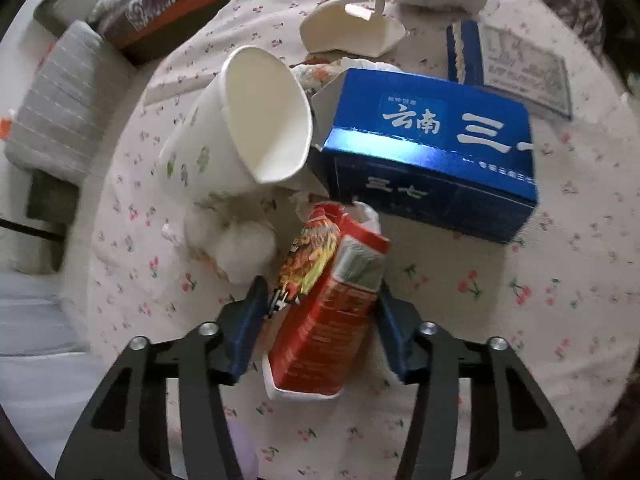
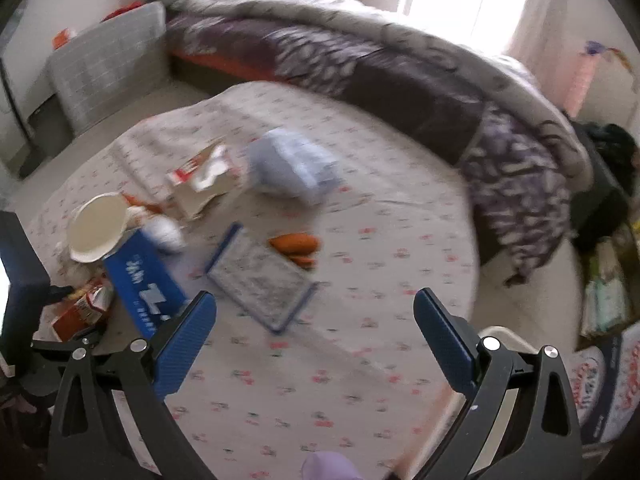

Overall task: Collect trash
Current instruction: 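Grasp the red snack wrapper with the left tool while the right tool grasps the blue box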

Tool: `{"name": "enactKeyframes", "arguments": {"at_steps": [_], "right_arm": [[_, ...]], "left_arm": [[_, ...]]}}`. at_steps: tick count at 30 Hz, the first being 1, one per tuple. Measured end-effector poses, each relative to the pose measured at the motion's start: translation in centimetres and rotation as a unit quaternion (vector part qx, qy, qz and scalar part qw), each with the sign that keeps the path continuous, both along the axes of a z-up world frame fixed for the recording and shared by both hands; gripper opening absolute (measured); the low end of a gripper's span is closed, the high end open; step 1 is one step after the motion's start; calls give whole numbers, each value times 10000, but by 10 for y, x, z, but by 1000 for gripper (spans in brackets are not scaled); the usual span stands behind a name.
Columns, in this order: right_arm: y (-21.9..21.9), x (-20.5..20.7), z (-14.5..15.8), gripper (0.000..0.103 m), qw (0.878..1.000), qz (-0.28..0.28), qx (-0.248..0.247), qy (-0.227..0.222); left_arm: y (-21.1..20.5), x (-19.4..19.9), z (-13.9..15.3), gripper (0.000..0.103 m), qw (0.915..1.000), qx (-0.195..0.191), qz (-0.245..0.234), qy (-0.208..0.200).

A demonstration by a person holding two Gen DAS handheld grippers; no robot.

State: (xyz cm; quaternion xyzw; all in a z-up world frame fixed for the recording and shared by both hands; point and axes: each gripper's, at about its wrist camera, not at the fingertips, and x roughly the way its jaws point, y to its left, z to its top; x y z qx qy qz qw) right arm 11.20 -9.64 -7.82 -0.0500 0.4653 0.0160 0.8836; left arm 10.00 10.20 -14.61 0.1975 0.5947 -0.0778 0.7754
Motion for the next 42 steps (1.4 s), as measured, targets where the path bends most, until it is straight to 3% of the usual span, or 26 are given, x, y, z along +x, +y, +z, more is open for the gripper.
{"name": "enactKeyframes", "arguments": {"at_steps": [6,12,16,20,21,22,24,28,30,42], "right_arm": [[39,13,-15,96,9974,700,29,150],[94,16,-37,96,9861,1621,-306,207],[121,17,-55,96,9772,2009,-633,275],[132,22,-73,96,9731,2128,-758,463],[131,23,-77,94,9734,2106,-740,508],[130,25,-79,81,9741,2084,-676,555],[127,27,-80,76,9761,2032,-425,639],[124,24,-71,59,9778,1992,-129,631],[121,22,-64,56,9794,1927,-30,601],[81,1,0,55,9893,1272,630,-329]], "left_arm": [[37,-15,34,40,9945,-1002,293,5],[85,-17,79,40,9726,-2035,1003,-516],[92,-2,86,40,9636,-2178,1346,-774],[93,-1,89,40,9625,-2085,1474,-921],[93,-1,89,41,9621,-2081,1492,-932],[95,1,89,41,9618,-2087,1505,-937],[95,2,88,41,9609,-2091,1535,-968],[94,2,90,41,9601,-2104,1522,-1038],[91,3,92,41,9589,-2130,1517,-1098],[69,0,116,41,9470,-2281,1507,-1689]]}}
